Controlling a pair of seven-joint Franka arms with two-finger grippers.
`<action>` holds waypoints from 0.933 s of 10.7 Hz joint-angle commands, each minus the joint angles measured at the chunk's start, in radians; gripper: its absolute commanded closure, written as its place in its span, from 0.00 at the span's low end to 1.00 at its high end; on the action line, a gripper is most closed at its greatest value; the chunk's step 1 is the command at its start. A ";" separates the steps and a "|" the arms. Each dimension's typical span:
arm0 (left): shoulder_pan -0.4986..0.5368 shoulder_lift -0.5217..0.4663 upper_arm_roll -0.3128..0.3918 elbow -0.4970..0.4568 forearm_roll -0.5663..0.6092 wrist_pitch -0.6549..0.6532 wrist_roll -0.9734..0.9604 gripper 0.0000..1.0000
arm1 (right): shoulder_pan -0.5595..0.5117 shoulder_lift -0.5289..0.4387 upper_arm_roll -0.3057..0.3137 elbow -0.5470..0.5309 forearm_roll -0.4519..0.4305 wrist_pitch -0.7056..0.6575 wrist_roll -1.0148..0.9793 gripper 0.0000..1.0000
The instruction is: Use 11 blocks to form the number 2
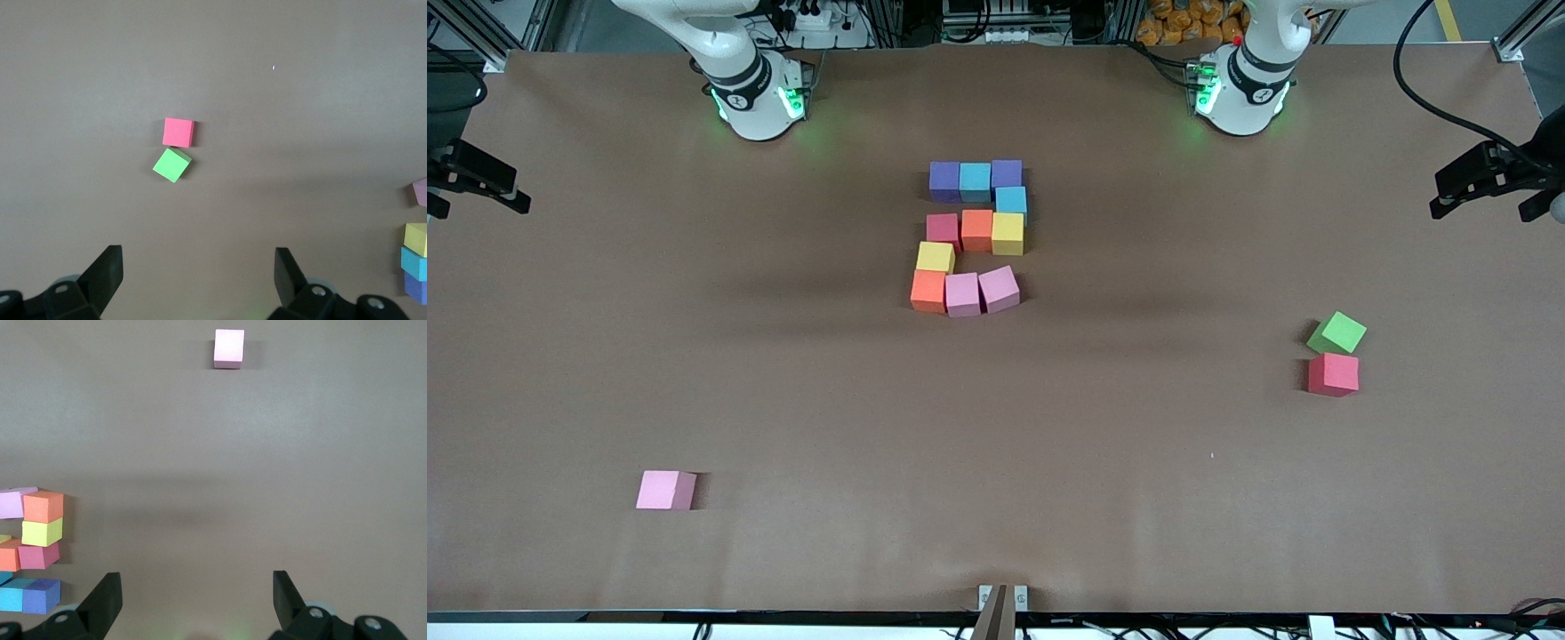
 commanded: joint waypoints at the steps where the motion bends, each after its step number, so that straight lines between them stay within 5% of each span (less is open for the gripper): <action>1: -0.017 -0.018 0.014 -0.010 -0.009 0.011 -0.015 0.00 | -0.004 0.013 0.003 0.027 0.017 -0.009 0.014 0.00; 10: -0.101 0.004 0.031 0.011 -0.006 0.011 -0.101 0.00 | -0.002 0.012 0.003 0.027 0.012 -0.010 0.014 0.00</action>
